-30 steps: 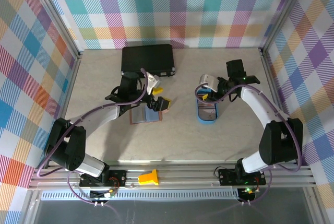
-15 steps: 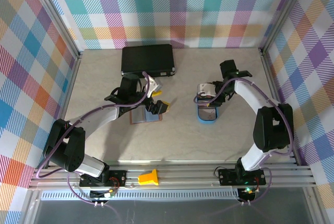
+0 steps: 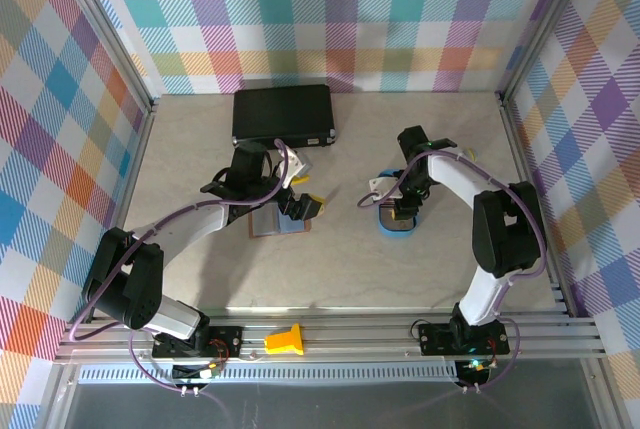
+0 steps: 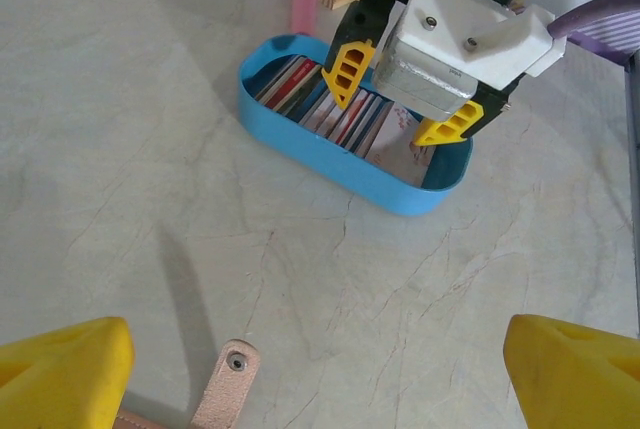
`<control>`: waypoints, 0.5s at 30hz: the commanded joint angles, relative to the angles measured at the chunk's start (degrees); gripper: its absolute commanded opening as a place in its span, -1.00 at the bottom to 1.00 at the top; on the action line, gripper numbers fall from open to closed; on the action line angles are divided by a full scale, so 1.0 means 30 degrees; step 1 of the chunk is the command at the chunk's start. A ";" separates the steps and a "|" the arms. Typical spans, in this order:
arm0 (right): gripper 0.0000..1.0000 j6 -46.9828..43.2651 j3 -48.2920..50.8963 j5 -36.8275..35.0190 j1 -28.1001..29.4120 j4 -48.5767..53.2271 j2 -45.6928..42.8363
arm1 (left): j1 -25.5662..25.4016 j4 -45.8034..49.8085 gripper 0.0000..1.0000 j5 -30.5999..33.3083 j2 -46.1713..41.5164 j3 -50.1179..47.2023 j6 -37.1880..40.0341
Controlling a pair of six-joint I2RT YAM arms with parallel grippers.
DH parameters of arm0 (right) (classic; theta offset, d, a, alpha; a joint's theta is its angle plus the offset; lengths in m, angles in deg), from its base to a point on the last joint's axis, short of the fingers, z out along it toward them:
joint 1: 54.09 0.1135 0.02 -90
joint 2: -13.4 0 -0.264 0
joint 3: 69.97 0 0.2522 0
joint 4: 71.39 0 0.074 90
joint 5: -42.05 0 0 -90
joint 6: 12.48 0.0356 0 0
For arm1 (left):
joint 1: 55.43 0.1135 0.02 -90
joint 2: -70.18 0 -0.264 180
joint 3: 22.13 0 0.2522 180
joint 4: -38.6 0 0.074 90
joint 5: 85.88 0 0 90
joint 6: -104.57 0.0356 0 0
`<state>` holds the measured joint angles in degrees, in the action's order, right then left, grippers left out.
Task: Put the credit cards into the card holder
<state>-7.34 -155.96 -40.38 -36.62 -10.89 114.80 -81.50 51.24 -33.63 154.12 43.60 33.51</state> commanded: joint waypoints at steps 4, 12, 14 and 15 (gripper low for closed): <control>0.25 0.1304 -0.0420 -0.0972 0.0267 0.0950 0.1133 | -0.0452 0.0434 0.90 0.0215 0.0252 0.0052 0.0750; 0.19 0.1775 0.0458 -0.1020 0.0267 -0.0450 0.1488 | -0.0672 0.0658 0.89 0.0338 0.0350 0.0088 0.0965; 0.13 0.1802 0.0547 -0.1117 0.0240 -0.0750 0.1592 | -0.0716 0.0787 0.89 0.0360 0.0326 0.0114 0.1084; 0.10 0.1846 0.0605 -0.1159 0.0240 -0.0909 0.1659 | -0.0731 0.0812 0.89 0.0408 0.0302 0.0093 0.1148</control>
<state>-2.64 -155.34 -44.01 -36.31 -12.97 118.43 -82.92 52.48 -32.23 154.52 43.58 35.23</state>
